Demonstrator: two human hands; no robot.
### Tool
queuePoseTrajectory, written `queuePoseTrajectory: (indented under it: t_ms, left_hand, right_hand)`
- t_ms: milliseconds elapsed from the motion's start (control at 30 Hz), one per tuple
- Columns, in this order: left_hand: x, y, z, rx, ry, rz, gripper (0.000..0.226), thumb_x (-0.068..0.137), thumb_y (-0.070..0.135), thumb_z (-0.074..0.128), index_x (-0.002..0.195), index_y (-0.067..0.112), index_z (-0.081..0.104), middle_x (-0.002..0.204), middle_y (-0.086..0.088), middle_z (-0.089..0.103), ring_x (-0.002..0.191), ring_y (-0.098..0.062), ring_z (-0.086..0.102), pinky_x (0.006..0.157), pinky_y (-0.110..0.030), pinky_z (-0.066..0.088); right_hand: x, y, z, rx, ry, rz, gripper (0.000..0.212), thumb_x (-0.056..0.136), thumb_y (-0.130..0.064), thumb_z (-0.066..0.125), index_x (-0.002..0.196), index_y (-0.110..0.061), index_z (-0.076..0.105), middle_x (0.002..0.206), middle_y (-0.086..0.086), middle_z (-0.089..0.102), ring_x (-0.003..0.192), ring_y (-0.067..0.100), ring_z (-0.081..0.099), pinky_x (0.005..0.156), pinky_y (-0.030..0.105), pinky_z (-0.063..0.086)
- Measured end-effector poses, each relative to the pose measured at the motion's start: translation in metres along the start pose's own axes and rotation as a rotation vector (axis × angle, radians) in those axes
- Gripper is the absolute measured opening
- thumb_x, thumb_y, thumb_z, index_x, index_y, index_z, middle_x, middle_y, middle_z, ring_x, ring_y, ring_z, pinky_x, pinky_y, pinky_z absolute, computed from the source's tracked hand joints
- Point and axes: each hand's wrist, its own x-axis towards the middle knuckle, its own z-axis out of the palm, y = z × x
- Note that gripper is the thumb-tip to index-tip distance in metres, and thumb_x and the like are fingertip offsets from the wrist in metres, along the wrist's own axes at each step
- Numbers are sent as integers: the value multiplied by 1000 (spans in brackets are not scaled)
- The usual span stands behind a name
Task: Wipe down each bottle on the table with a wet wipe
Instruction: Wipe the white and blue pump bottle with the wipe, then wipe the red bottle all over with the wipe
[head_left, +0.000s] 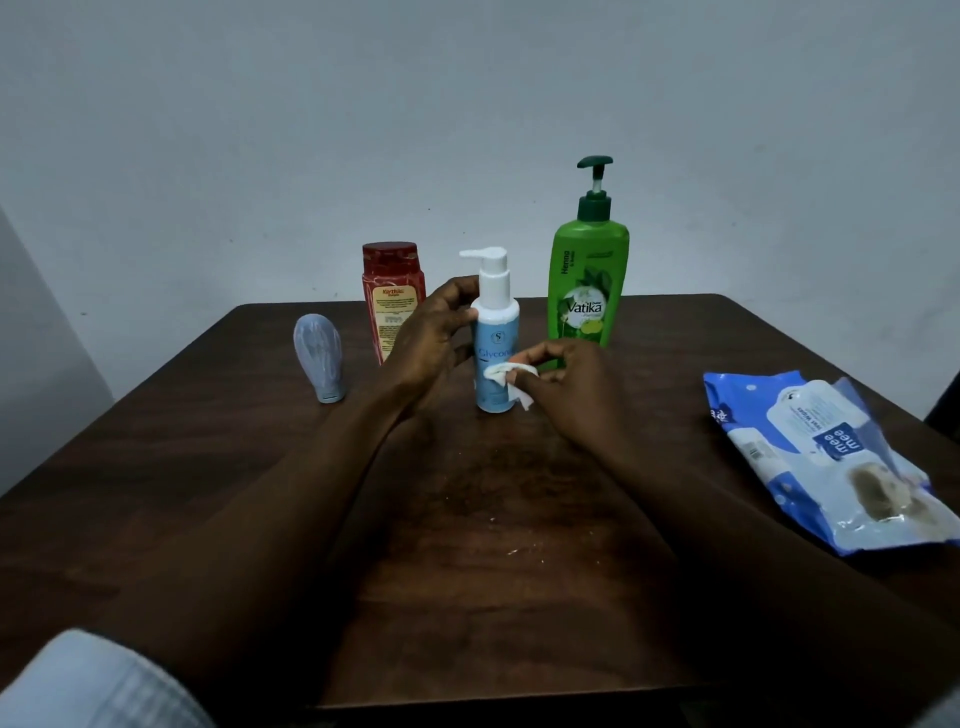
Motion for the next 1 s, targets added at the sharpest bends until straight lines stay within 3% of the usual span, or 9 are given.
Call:
queuePoseTrajectory:
  t_ms: [233, 500, 700, 800, 1000]
  left_hand:
    - [18, 0, -3, 70, 76, -48, 35, 104, 7, 37, 124, 25, 60, 131, 2, 63, 120, -17, 61, 104, -47, 50]
    - [22, -1, 1, 72, 117, -30, 33, 105, 8, 37, 115, 29, 60, 117, 7, 66, 113, -15, 63, 93, -35, 54]
    - [22, 0, 2, 76, 126, -44, 32, 105, 7, 36, 117, 29, 57, 115, 11, 63, 111, -12, 60, 91, -32, 52]
    - [22, 1, 2, 86, 127, -36, 33, 106, 7, 35, 122, 27, 56, 118, 9, 61, 117, -15, 58, 96, -34, 51]
    - [25, 0, 0, 79, 189, 33, 44, 105, 11, 41, 148, 20, 43, 144, 5, 53, 134, -10, 48, 114, -32, 38]
  right_hand:
    - [14, -3, 10, 8, 7, 25, 10, 81, -29, 82, 86, -23, 76, 73, -10, 72, 64, 9, 70, 60, 22, 53]
    - [16, 2, 16, 0, 44, 20, 17, 81, -32, 82, 93, -20, 80, 84, -8, 76, 67, 7, 70, 65, 29, 59]
    - [17, 5, 17, -22, 63, 8, 16, 83, -29, 81, 96, -20, 80, 90, -8, 77, 70, 2, 69, 66, 23, 58]
    - [17, 6, 17, -15, 59, 7, 16, 83, -27, 81, 97, -19, 80, 90, -8, 77, 67, 0, 68, 62, 16, 55]
    - [18, 6, 16, 5, 58, 15, 16, 83, -26, 81, 98, -19, 79, 92, -7, 77, 68, 2, 69, 65, 22, 58]
